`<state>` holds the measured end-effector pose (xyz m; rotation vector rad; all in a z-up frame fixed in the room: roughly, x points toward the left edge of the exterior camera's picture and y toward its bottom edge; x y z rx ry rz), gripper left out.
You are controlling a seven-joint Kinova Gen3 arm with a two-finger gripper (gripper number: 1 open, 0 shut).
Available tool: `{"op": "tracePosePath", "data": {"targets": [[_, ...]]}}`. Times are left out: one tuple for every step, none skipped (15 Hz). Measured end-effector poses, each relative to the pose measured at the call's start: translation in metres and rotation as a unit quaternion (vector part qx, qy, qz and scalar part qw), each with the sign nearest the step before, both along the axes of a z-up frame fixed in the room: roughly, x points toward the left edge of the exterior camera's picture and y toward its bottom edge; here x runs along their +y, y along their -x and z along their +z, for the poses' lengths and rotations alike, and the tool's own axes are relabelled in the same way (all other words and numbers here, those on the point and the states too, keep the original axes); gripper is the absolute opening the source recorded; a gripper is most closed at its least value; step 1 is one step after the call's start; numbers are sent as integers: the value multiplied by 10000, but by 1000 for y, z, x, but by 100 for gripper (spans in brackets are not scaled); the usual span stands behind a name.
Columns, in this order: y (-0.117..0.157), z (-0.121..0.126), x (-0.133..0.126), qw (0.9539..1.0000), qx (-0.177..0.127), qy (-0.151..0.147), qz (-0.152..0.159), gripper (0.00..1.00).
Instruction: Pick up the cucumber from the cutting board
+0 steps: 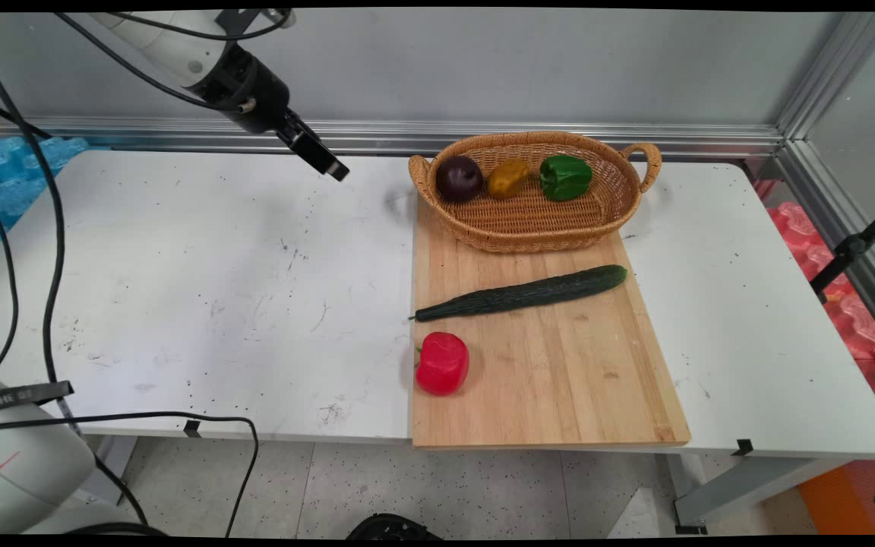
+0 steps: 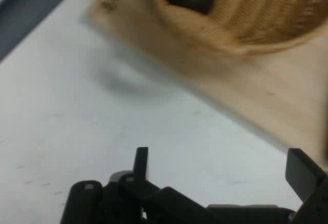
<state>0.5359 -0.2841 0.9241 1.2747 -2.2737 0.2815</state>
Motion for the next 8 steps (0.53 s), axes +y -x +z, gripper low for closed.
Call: {"op": "tracePosePath", "data": {"targets": [[9, 3, 3, 9999, 30, -38, -122, 100], [15, 4, 4, 9998, 53, -57, -202, 100], [27, 7, 6, 9993, 83, -90, -344, 100], [38, 8, 8, 9988, 105, -118, -456, 100], [50, 10, 8, 9981, 127, -147, -582, 100], [63, 10, 9, 9973, 139, -178, -696, 100], [74, 10, 10, 9966, 145, -199, -792, 100], [87, 9, 10, 9956, 146, -219, -899, 100]]}}
